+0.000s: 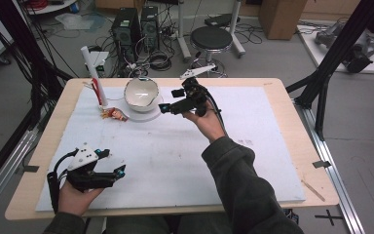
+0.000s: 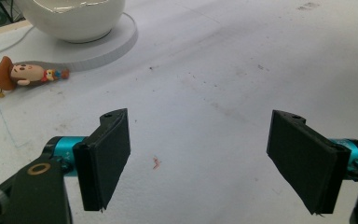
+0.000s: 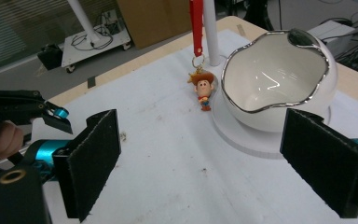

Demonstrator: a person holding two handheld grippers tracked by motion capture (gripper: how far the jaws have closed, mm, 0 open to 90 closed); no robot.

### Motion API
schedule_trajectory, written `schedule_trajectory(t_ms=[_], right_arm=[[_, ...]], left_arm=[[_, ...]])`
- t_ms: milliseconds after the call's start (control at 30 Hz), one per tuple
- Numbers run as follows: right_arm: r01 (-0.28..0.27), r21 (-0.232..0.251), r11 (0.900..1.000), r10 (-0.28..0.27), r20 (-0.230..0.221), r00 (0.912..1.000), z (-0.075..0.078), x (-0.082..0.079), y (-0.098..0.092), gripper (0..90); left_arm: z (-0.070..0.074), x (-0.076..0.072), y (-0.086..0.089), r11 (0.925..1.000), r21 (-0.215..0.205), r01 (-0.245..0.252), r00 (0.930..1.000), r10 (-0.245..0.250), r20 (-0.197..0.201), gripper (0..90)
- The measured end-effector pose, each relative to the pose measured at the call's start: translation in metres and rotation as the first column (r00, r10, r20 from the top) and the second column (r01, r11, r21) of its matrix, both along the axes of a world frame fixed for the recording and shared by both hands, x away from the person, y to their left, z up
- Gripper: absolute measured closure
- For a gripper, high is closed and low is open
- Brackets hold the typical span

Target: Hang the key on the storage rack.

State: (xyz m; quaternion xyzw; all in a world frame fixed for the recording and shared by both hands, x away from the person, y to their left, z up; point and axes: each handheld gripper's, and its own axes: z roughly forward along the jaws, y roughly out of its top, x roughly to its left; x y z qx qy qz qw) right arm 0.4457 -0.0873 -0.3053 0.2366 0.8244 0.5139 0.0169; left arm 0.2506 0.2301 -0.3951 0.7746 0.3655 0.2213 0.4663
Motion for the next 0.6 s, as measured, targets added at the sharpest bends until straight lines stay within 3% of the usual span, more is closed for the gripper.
schedule_trajectory(t_ms=[600], right_arm=[[0.064,-0.008,0.998,-0.064,-0.003,0.998,-0.008,-0.012,-0.04,11.2]], left_arm=[[-0.001,0.001,-0.002,1.0,0.003,0.004,1.0,-0.004,-0.001,21.8]])
